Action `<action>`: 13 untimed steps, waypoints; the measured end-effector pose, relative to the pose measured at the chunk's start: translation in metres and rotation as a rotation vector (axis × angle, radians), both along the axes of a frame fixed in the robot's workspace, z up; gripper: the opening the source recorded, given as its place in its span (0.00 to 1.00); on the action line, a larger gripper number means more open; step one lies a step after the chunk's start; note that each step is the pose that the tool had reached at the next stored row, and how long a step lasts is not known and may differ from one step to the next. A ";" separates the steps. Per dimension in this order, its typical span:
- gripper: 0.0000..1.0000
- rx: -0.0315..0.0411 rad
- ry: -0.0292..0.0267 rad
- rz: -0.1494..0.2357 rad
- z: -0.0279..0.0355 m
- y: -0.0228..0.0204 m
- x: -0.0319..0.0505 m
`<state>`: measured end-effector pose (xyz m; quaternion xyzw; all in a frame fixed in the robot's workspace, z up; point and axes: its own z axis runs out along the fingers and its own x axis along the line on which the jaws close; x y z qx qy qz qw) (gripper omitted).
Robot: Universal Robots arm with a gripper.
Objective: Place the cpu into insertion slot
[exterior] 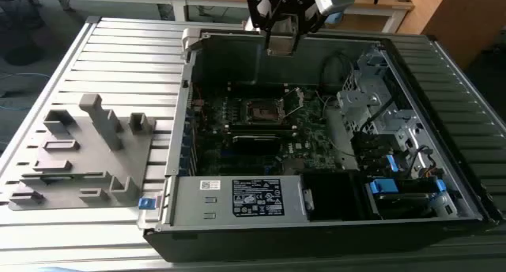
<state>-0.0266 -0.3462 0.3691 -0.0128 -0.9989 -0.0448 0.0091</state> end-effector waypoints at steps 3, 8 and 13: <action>0.54 0.0000 0.0000 0.000 0.0000 0.0000 0.0000; 0.54 0.0000 0.0000 0.000 -0.0012 0.0000 0.0000; 0.54 0.0000 0.0000 0.000 -0.0025 0.0000 0.0000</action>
